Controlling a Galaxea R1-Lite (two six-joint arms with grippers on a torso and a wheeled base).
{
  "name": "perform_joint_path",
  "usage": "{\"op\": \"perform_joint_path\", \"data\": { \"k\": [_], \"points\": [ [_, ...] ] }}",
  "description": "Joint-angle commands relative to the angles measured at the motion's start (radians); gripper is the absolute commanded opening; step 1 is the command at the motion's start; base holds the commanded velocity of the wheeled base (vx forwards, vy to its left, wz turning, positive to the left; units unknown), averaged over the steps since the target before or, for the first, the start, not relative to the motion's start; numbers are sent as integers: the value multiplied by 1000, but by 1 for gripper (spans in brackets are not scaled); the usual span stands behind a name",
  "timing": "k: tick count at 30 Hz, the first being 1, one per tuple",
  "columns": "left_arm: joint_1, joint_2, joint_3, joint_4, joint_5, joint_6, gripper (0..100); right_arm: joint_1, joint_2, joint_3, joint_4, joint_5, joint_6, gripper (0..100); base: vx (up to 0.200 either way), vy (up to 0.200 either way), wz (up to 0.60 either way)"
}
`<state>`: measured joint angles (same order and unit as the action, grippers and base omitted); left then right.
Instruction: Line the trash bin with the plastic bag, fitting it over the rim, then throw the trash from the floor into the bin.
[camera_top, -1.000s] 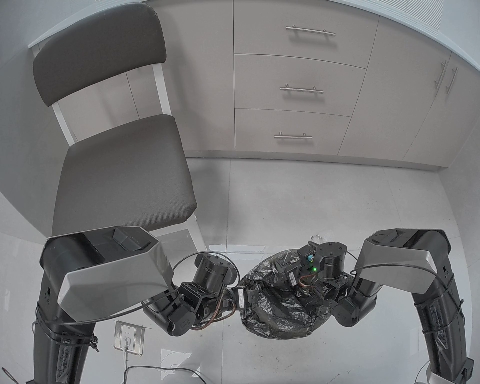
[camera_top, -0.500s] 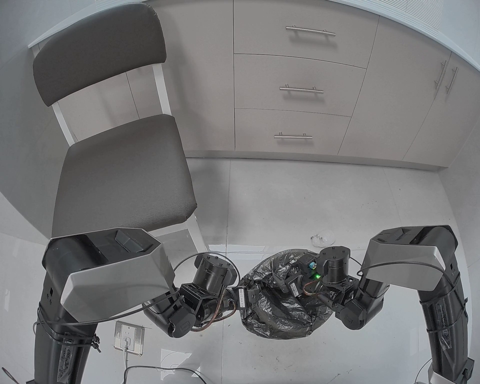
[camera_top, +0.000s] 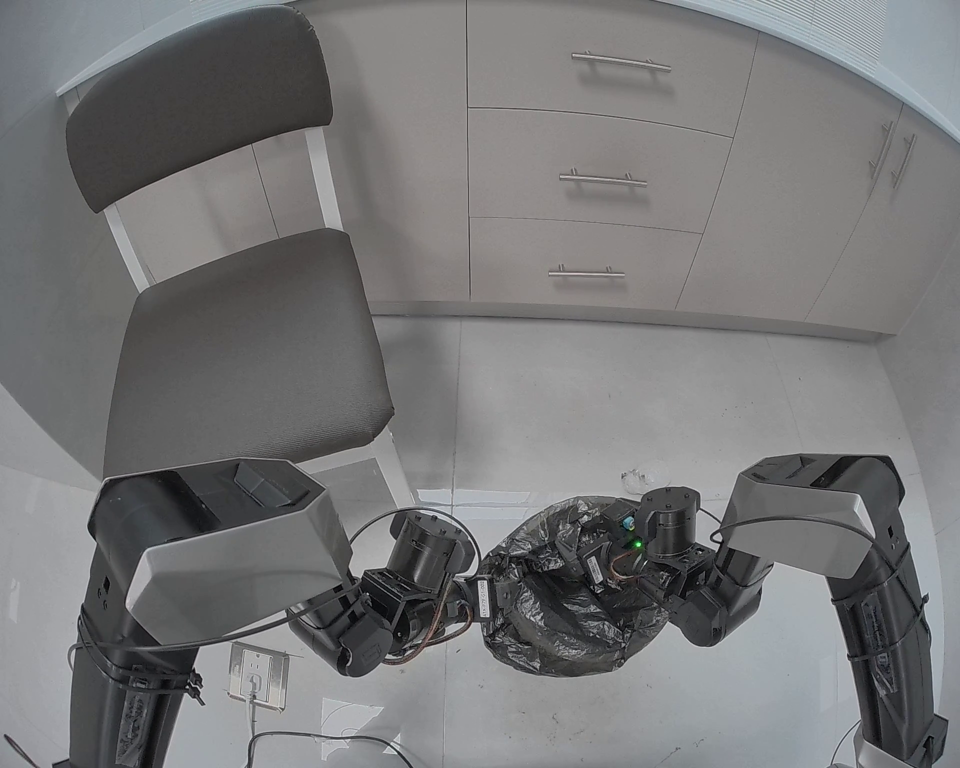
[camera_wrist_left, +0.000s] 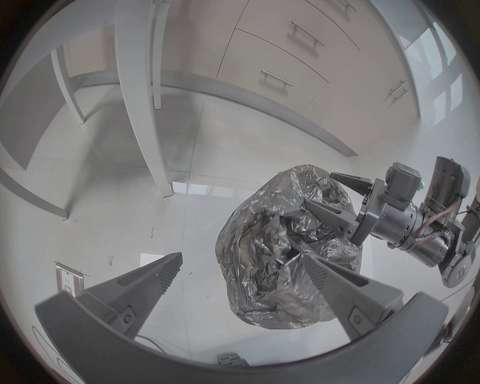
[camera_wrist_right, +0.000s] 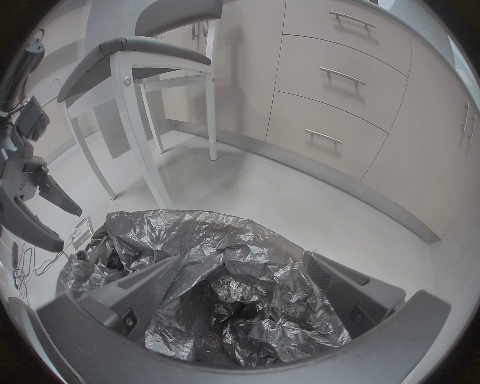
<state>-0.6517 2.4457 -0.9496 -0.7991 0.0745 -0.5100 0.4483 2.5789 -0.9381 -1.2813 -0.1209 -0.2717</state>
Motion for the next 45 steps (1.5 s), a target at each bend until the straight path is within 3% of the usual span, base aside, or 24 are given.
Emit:
{"op": "perform_joint_path", "data": {
  "k": [1,32,39,40,45],
  "points": [
    [0,4,0,0,1,5,100,-8,30,-18,8,-2,0,100,0,0,0],
    [-5,2,2,-3,1,7,100,-14,41,-21,26,1,3,100,0,0,0],
    [-89,-7,-9,0,45,4,100,3,-57,45,-3,9,6,100,0,0,0],
    [-114,16,-26,0,82,7,100,12,-75,56,-9,9,9,100,0,0,0],
    [-117,49,-69,14,99,38,100,16,-72,55,-38,7,16,100,0,0,0]
  ]
}}
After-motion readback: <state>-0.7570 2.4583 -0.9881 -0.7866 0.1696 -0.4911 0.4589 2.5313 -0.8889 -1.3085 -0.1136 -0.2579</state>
